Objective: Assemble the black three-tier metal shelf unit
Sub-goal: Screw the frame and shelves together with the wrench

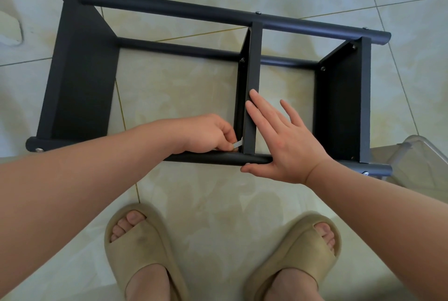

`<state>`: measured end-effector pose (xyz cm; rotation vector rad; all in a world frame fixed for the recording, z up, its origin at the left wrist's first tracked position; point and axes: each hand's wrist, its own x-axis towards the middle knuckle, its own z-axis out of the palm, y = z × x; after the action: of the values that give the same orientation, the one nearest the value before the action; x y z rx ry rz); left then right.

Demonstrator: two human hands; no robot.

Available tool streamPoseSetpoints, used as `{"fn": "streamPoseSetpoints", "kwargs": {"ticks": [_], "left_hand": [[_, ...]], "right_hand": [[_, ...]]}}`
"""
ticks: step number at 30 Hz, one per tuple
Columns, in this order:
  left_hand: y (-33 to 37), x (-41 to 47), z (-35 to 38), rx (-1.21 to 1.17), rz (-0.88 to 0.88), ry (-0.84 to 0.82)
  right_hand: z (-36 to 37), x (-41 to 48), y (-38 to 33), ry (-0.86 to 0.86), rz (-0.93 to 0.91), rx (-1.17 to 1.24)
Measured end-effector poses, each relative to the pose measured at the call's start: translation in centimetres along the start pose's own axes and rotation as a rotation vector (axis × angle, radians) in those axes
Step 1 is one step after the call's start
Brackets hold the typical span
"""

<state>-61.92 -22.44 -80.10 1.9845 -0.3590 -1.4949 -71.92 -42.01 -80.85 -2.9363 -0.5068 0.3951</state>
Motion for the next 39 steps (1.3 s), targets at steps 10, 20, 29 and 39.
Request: {"fn": "streamPoseSetpoints", "kwargs": {"ticks": [10,20,29,39], "left_hand": [[0.6,-1.8,-2.7,0.242,-0.018,0.314],[8.7,1.9,-12.3,0.495,0.18,0.728],[10.5,8.2,-14.2,0.509,0.04,0.592],[10.3,2.6,-14.5,0.566,0.169,0.76]], "right_hand": [[-2.3,0.8,0.0,-0.151,0.051,0.063],[-8.3,8.8,6.9,-0.025,0.33,0.042],[-7.9,14.2,11.1,-0.07,0.426,-0.052],[-11.6,12.7,8.3,0.165,0.371,-0.14]]}}
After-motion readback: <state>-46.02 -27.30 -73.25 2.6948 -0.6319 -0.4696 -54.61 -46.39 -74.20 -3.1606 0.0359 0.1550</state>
